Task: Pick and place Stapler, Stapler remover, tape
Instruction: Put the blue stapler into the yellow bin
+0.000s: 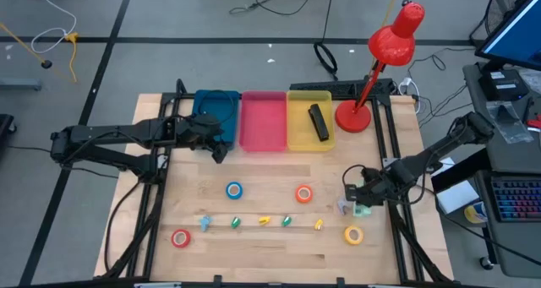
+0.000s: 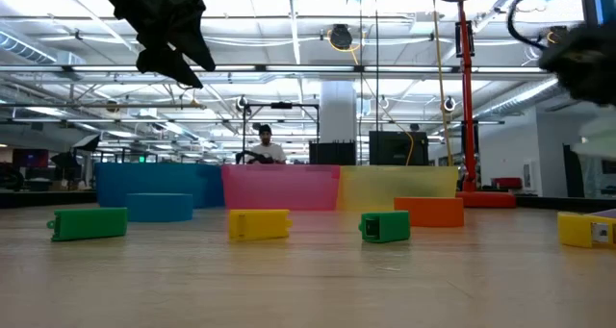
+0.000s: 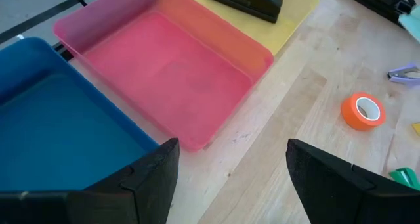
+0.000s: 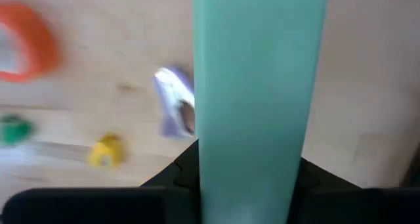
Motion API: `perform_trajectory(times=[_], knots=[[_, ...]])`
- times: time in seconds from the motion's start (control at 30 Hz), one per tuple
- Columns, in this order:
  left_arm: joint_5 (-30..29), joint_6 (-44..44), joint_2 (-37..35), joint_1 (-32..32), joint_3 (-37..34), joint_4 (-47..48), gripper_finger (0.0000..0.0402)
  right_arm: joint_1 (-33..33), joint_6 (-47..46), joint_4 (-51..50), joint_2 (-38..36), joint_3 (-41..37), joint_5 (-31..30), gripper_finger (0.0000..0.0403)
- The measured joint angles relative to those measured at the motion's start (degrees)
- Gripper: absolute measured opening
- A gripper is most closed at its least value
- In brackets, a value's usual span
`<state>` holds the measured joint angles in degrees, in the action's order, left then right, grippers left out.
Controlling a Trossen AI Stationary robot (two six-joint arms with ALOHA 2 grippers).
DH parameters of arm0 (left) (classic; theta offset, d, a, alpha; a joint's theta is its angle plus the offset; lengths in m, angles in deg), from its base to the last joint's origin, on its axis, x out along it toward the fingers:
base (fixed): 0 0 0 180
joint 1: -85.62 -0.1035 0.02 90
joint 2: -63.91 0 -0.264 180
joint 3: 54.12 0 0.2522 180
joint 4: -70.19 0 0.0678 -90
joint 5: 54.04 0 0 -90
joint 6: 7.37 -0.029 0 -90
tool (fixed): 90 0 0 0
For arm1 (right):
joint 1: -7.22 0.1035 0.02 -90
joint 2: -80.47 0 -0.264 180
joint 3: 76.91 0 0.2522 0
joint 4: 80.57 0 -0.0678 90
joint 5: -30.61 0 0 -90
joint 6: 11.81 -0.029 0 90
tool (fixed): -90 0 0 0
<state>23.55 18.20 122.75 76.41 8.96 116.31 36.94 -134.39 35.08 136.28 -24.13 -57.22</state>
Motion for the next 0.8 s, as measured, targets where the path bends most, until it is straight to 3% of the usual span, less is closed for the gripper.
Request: perform_trajectory(times=[0.23,0.4,0.8], knots=[[0.1,-1.1,0.0,0.1,0.0,0.0,0.0273,-6.5,11.1,0.3,-0.2,6.3,-13.0,0.0101],[-1.3,-1.9,0.0,0.6,0.0,0.0,0.0273,-14.3,24.1,8.4,0.5,7.4,-17.3,0.0101],[-2.2,-4.5,0.0,2.3,0.0,-4.1,0.0273,-33.3,52.9,31.7,6.3,7.4,-13.7,0.0101]])
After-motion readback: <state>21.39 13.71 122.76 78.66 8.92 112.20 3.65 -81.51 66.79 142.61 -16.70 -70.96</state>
